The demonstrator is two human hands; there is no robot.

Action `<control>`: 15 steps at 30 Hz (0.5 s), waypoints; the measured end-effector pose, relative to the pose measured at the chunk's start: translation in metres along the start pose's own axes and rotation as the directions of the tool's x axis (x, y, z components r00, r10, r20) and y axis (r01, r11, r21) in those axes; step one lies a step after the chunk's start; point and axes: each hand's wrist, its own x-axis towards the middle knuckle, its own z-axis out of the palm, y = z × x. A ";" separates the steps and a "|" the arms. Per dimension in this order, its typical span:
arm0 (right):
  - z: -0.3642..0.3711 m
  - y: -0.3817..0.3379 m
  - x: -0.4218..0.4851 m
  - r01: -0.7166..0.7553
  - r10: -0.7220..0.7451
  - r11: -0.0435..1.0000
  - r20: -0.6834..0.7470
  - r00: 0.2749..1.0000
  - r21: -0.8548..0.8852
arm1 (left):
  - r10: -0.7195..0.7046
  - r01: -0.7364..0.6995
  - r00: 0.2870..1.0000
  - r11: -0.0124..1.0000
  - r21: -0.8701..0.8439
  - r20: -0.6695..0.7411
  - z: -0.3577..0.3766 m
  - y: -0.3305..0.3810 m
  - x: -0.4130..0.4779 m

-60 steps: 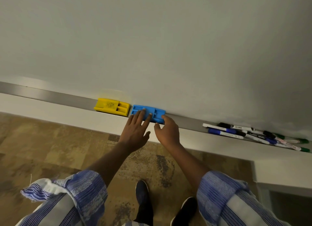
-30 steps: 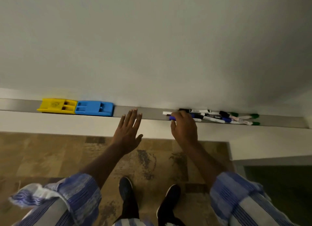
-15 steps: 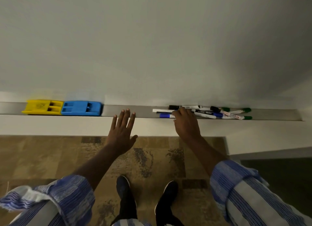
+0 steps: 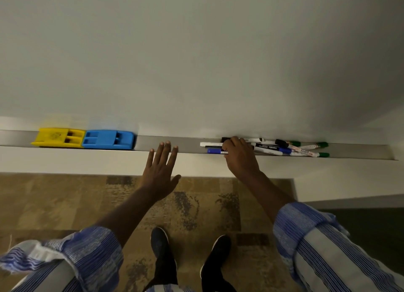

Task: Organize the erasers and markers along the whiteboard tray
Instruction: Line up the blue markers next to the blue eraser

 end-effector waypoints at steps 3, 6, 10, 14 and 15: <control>-0.001 -0.001 0.001 0.020 -0.020 1.000 0.016 1.000 0.013 | -0.016 0.016 1.000 1.000 -0.020 0.023 -0.006 0.005 0.002; -0.002 -0.003 0.002 0.022 -0.022 1.000 0.027 0.999 0.021 | 0.023 -0.023 1.000 0.995 -0.095 -0.003 -0.014 0.017 0.009; -0.004 -0.004 0.004 0.008 -0.009 1.000 0.050 0.999 0.015 | 0.111 -0.143 0.983 0.963 -0.227 -0.148 -0.031 0.044 0.036; -0.006 -0.002 0.003 0.001 -0.002 0.999 0.024 1.000 0.050 | 0.134 -0.174 0.975 0.956 -0.237 -0.178 -0.043 0.068 0.069; -0.007 -0.001 0.002 0.003 -0.004 0.998 0.018 1.000 0.060 | 0.143 -0.179 0.974 0.960 -0.213 -0.173 -0.043 0.071 0.075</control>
